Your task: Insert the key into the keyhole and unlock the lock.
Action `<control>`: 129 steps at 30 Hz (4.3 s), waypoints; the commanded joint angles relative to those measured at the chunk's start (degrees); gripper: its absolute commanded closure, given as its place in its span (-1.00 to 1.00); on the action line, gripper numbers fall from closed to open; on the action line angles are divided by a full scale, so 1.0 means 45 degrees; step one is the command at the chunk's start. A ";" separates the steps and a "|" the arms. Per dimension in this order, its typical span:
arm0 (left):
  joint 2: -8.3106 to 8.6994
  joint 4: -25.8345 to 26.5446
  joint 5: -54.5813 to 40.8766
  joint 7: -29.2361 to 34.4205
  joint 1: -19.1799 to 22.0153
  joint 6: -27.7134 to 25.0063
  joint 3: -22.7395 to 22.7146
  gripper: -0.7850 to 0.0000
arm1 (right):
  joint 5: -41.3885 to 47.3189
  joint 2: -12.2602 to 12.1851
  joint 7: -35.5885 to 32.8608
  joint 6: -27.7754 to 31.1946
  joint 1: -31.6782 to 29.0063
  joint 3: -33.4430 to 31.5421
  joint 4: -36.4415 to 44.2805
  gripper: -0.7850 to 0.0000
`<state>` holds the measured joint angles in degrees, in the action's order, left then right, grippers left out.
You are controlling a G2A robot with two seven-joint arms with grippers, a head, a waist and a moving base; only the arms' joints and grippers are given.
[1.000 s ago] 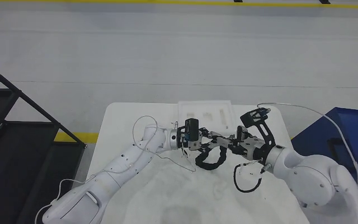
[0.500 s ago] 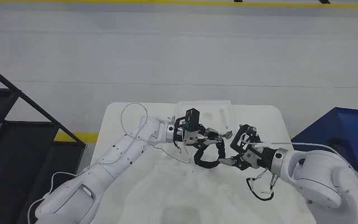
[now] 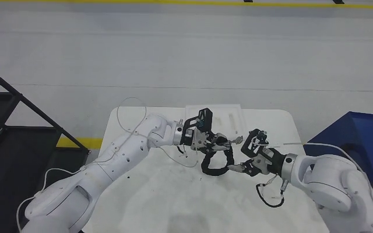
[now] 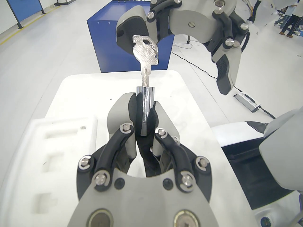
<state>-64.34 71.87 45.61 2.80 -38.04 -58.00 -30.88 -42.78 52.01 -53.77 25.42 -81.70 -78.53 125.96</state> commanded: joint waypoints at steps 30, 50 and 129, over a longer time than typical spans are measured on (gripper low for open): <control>-0.0417 -0.0028 0.0274 0.0648 -0.0083 0.0000 -0.0033 1.00 | -0.1365 -0.0022 -0.2042 0.0419 0.1302 0.2067 0.0785 -1.00; -0.0469 -0.0268 0.1084 0.0105 -0.0057 0.0000 0.0217 1.00 | -0.3480 -0.0363 0.0718 0.4454 0.1549 0.0635 -0.0667 -0.02; -0.0759 -0.2377 -0.0100 0.0908 -0.0920 0.0000 0.2589 -1.00 | 0.2958 -0.0791 0.1408 0.3712 0.1869 0.0050 -0.3884 -1.00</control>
<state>-67.57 61.73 45.94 6.26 -42.65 -58.00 -19.58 -29.22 48.44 -47.58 41.95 -73.48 -78.55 108.80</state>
